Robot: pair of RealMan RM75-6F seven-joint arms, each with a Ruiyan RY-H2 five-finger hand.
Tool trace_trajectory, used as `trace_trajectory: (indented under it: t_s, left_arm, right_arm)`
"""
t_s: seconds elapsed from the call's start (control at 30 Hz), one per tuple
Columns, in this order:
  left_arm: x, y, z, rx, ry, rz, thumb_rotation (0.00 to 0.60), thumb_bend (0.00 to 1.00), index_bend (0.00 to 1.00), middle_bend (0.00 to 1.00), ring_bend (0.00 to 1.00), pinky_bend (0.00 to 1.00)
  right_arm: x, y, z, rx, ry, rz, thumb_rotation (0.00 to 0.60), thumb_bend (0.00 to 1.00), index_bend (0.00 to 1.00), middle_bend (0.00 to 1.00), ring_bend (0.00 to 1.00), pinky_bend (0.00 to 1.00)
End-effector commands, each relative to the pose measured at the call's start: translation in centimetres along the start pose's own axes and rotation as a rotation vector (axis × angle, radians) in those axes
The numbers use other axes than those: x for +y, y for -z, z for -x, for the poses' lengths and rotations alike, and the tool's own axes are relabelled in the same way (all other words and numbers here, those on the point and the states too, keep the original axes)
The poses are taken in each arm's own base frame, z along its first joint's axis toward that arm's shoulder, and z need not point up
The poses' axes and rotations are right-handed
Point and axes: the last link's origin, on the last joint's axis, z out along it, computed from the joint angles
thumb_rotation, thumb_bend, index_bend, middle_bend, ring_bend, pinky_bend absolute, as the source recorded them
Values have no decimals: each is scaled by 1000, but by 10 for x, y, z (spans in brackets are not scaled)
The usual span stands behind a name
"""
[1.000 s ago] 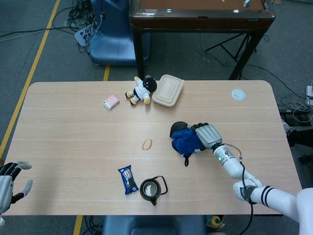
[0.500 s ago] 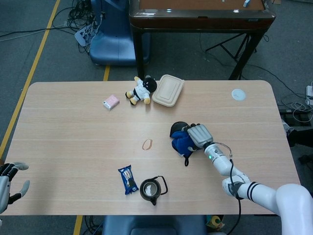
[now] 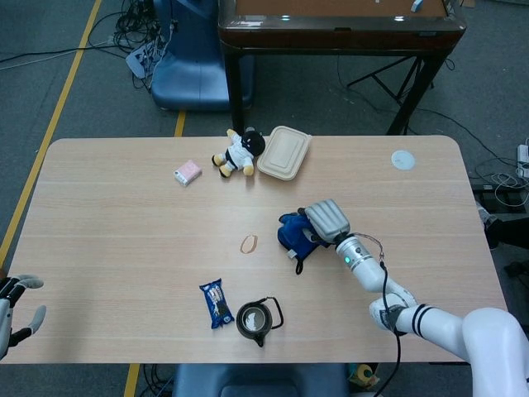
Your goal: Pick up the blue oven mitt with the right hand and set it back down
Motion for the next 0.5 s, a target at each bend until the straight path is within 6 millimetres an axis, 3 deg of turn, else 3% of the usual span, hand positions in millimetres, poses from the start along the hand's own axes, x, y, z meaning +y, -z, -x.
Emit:
trace_trajectory:
  t_s: [0.03,0.27,0.5]
  left_arm:
    - [0,0,0,1,0,0,600,302,382,320,258,260]
    - [-2,2,-2,4,-1,-4,600,301,382,320,258,260]
    - [-5,3,-4,3,-5,-16,600,301,383,320,258,260]
  right_arm:
    - [-17,-7,-22,64,-10,-51,600,658,678,583,532,704]
    - [-61,-25,-46,127,-40,-134,600,658,678,583,532,704]
    - [-102,-41,-37,95,-38,-195,600,659,678,583,532,704]
